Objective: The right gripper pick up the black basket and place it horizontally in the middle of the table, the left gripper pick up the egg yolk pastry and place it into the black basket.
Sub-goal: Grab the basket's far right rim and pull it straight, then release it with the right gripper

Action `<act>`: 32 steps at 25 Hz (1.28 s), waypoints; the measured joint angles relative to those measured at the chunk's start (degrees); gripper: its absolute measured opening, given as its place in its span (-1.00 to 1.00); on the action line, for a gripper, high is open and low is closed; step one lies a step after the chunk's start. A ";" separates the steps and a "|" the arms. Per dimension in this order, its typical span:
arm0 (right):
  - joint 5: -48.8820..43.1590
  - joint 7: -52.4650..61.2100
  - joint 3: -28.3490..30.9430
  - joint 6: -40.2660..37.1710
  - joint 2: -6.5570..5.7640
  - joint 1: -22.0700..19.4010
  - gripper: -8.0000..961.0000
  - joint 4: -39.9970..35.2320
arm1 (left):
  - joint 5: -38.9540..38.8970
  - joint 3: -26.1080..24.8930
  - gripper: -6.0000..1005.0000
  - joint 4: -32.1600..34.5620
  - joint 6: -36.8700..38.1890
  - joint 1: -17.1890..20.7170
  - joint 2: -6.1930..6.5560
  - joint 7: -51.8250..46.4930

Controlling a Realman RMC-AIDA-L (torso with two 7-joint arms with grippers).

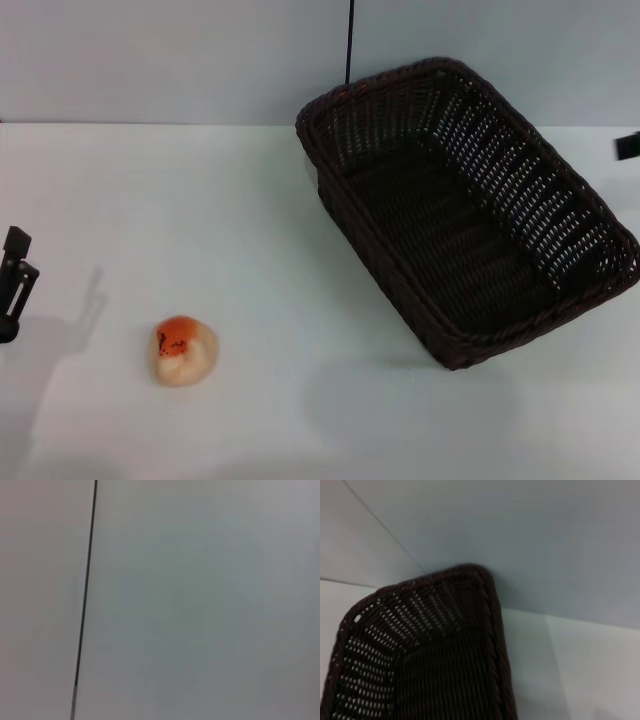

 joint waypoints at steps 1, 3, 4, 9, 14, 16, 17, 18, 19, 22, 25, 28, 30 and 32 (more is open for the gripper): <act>0.34 -0.17 -1.31 1.75 0.47 0.39 0.43 1.14 | -0.01 -0.04 0.62 -0.03 0.14 0.17 0.00 0.00; 0.76 -0.24 -3.45 4.81 0.96 1.32 0.43 3.86 | -0.03 -0.09 0.62 -0.17 0.45 0.43 0.00 0.00; 0.79 -0.25 -4.34 6.14 1.12 1.88 0.43 5.44 | -0.03 -0.07 0.62 -0.17 0.52 0.48 0.00 0.00; 0.82 -0.79 -8.54 13.72 2.23 4.39 0.43 12.68 | -0.19 -0.03 0.62 -0.30 0.74 0.86 0.00 0.00; 0.79 -0.82 -12.42 19.89 3.68 4.78 0.43 14.47 | -0.24 -0.03 0.62 -0.41 0.85 0.94 -0.05 0.00; 0.78 -0.82 -13.09 20.91 4.11 4.79 0.40 14.54 | -0.31 -0.07 0.62 -0.42 0.89 0.94 -0.09 0.00; 0.78 -0.83 -13.31 21.36 4.35 4.80 0.37 14.59 | -0.34 -0.13 0.62 -0.43 0.91 0.93 -0.09 0.00; 0.77 -0.84 -13.52 21.87 4.55 4.80 0.34 14.73 | -0.36 -0.22 0.62 -0.44 0.92 0.93 -0.09 0.00; 0.76 -0.86 -13.78 22.36 4.75 4.80 0.31 14.98 | -0.37 -0.31 0.62 -0.44 0.92 0.93 -0.09 0.00; 0.75 -0.87 -14.42 23.71 4.85 4.80 0.22 15.97 | -0.37 -0.47 0.62 -0.45 0.92 0.92 -0.09 0.00; 0.74 -0.87 -14.52 23.79 5.06 4.82 0.12 15.77 | -0.36 -0.50 0.62 -0.45 0.93 0.87 -0.09 0.00; 0.73 -0.92 -14.64 23.62 5.15 4.83 -0.02 15.53 | -0.37 -0.55 0.62 -0.45 0.98 0.84 -0.09 0.00; 0.73 -1.30 -14.68 23.52 5.17 4.81 -0.19 15.05 | -0.36 -0.55 0.62 -0.44 1.01 0.85 -0.09 0.00; 1.58 -2.27 -14.67 23.17 5.18 4.55 -0.37 14.26 | -0.36 -0.56 0.62 -0.45 1.06 0.88 -0.09 0.00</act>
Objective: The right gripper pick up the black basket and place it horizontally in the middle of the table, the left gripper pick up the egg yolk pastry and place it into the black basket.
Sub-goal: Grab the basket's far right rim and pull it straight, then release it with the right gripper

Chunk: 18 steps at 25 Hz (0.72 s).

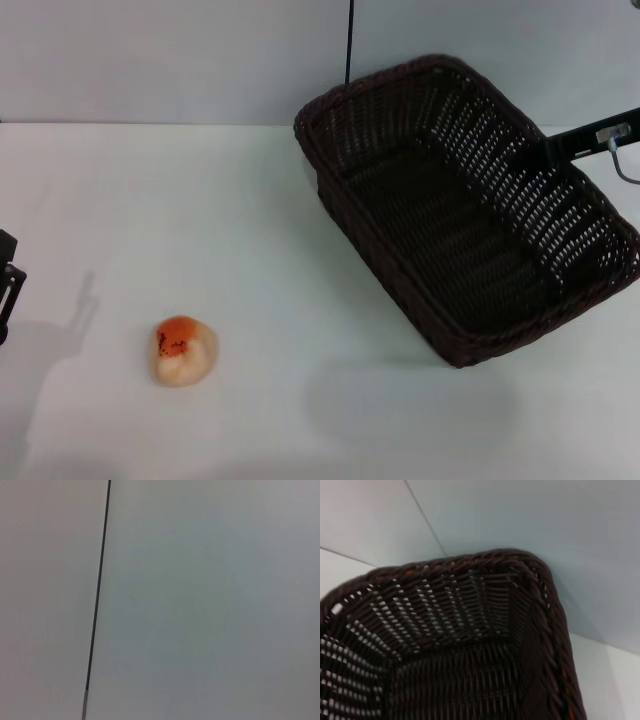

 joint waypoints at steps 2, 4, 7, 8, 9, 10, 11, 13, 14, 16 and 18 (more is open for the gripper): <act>1.93 -2.23 0.00 -1.00 -0.09 -0.36 -0.51 -0.79 | 0.00 0.00 0.62 0.00 0.14 0.13 0.00 0.00; 5.25 -8.00 -0.05 -4.49 -0.50 -0.95 -0.65 -2.48 | 0.00 0.00 0.62 0.00 0.36 0.43 0.03 0.00; 6.15 -12.45 -0.15 -7.30 -0.66 -1.19 -0.65 -4.06 | -0.01 0.00 0.62 0.09 0.75 0.97 0.05 0.00; 6.27 -16.47 -0.15 -9.68 -0.78 -1.12 -0.65 -5.30 | -0.03 0.11 0.62 0.32 0.90 1.46 0.07 0.02; 6.27 -16.47 -0.15 -9.68 -0.78 -1.12 -0.65 -5.30 | -0.03 0.11 0.62 0.32 0.90 1.46 0.07 0.02; 6.29 -18.60 -0.15 -10.81 -0.84 -0.89 -0.65 -5.68 | 0.00 0.23 0.62 0.43 0.92 1.78 0.10 0.06; 6.35 -22.99 -0.18 -13.66 -0.93 -0.19 -0.65 -6.06 | 0.04 0.39 0.62 0.53 1.30 2.32 0.16 0.13; 6.30 -26.92 -0.28 -16.68 -0.97 0.64 -0.65 -6.35 | 0.05 0.42 0.62 0.53 2.00 2.89 0.18 0.13; 6.22 -28.80 -0.32 -18.27 -0.99 0.99 -0.64 -6.68 | 0.07 0.43 0.62 0.54 2.74 3.48 0.18 0.11; 6.16 -31.52 -0.35 -20.39 -1.09 1.49 -0.64 -7.49 | 0.26 0.44 0.62 0.49 3.79 4.16 0.15 0.06; 6.22 -33.66 -0.35 -21.56 -1.30 1.93 -0.64 -8.13 | 0.38 0.48 0.62 0.38 4.88 4.85 0.13 0.05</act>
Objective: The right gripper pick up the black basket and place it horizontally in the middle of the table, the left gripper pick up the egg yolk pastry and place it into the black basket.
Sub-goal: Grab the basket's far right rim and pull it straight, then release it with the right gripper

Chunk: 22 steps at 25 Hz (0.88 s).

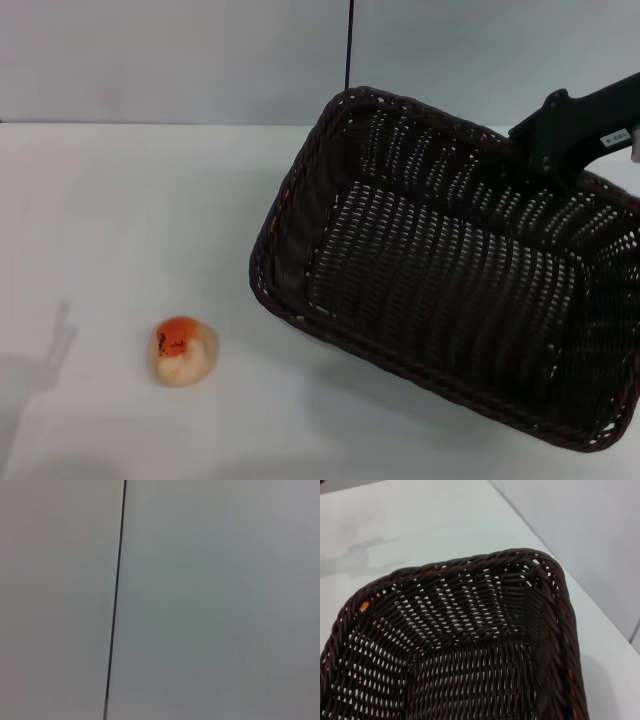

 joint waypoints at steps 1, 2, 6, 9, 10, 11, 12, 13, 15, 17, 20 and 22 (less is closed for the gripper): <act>0.00 -0.90 0.00 -0.46 -0.20 0.29 -0.64 -0.15 | 0.02 0.04 0.62 -0.08 0.45 0.21 -0.01 0.00; 0.00 -0.90 0.00 -0.46 -0.20 0.29 -0.64 -0.15 | 0.05 0.25 0.62 -0.15 1.00 0.62 -0.02 0.00; -0.14 -4.05 0.02 -1.53 -1.15 1.43 -0.63 0.06 | 0.11 1.41 0.62 -0.27 2.55 1.62 -0.03 0.11; -0.02 -7.00 -0.04 -1.37 -1.11 1.83 -0.63 0.51 | 0.12 2.82 0.62 -0.10 3.34 1.98 -0.04 0.22; 0.11 -8.29 -0.91 -1.28 -0.16 1.91 -0.63 0.67 | 0.12 3.53 0.62 0.10 3.88 2.08 0.00 0.20; 0.11 -8.29 -0.91 -1.28 -0.16 1.91 -0.63 0.67 | 0.12 3.53 0.62 0.10 3.88 2.08 0.00 0.20; 0.12 -8.66 -1.45 -1.24 0.25 1.91 -0.63 0.66 | 0.12 3.67 0.62 0.13 4.18 2.12 0.02 0.15; 0.11 -9.45 -2.36 -0.77 0.87 1.75 -0.62 0.56 | 0.11 3.70 0.62 0.14 4.42 2.16 0.03 0.10; -0.12 -11.41 -6.00 1.95 2.51 0.99 -0.62 0.38 | 0.12 3.72 0.62 0.08 4.91 2.20 0.05 -0.01; -0.20 -11.65 -7.67 3.55 2.82 0.64 -0.62 0.38 | 0.11 3.73 0.62 -0.03 5.06 2.21 0.04 -0.03; -0.27 -11.89 -12.56 8.28 3.21 -0.40 -0.62 0.29 | 0.09 3.74 0.62 -0.19 5.57 2.22 0.05 -0.06; -0.26 -12.08 -13.10 9.21 3.28 -0.59 -0.61 0.27 | 0.09 3.74 0.62 -0.28 5.59 2.23 0.05 -0.06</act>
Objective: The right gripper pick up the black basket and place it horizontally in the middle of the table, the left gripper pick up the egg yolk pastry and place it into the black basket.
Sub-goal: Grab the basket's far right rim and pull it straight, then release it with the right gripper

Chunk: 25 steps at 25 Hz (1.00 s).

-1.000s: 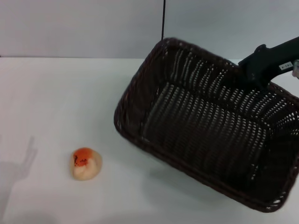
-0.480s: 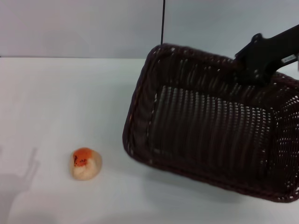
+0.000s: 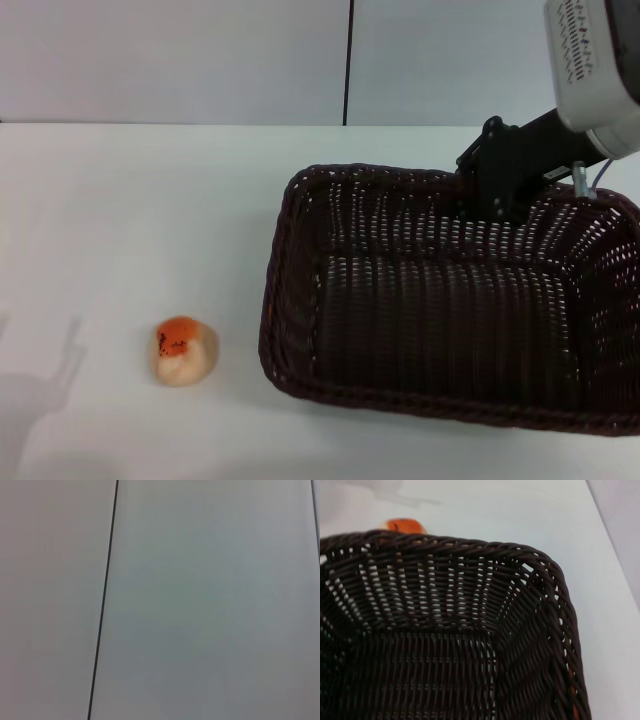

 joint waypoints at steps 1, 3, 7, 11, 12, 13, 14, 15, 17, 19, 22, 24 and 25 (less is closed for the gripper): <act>0.05 -0.37 -0.36 1.11 0.08 -0.21 -0.61 0.00 | -0.01 0.00 0.62 -0.03 0.02 0.00 0.00 0.00; 1.08 -1.45 -0.77 3.23 0.32 -0.50 -0.61 0.17 | -0.02 0.00 0.62 -0.09 0.18 0.00 -0.02 0.00; 2.14 -3.06 -1.01 4.11 0.44 -0.56 -0.61 0.44 | -0.03 0.00 0.62 -0.15 0.41 0.00 -0.07 0.00; 4.54 -5.26 -2.75 5.30 0.57 -0.99 -0.60 1.50 | -0.03 0.00 0.62 -0.20 0.52 -0.33 -0.09 0.00; 4.71 -5.32 -3.24 5.51 0.58 -1.08 -0.60 1.68 | -0.04 0.00 0.62 -0.19 0.54 -0.46 -0.10 0.00; 4.79 -5.37 -4.14 6.29 0.61 -1.38 -0.60 1.80 | -0.04 0.00 0.62 -0.19 0.55 -0.73 -0.15 0.01; 4.79 -5.37 -4.14 6.29 0.61 -1.38 -0.52 1.80 | -0.04 0.00 0.62 -0.19 0.55 -0.73 -0.15 0.01; 4.81 -5.38 -4.44 6.64 0.63 -1.58 -0.43 1.79 | -0.03 0.00 0.62 -0.20 0.56 -0.82 -0.16 0.01; 4.83 -5.37 -4.69 6.94 0.65 -1.98 -0.27 1.40 | -0.04 0.00 0.62 -0.19 0.58 -0.88 -0.16 0.01; 4.93 -4.72 -4.43 6.76 0.66 -2.71 -0.12 0.22 | -0.03 0.00 0.62 -0.18 0.61 -1.14 -0.13 0.00; 6.59 -4.12 -4.05 6.16 0.66 -5.04 0.08 -3.87 | 0.07 1.02 0.62 -0.01 0.53 -1.75 -0.08 -0.01; 9.47 -4.03 -4.09 5.64 0.67 -7.89 0.22 -8.39 | 0.09 2.37 0.62 0.37 0.42 -2.27 0.02 -0.01; 11.27 -4.01 -4.06 5.20 0.67 -9.41 0.29 -10.66 | 0.09 2.37 0.62 0.37 0.42 -2.27 0.02 -0.01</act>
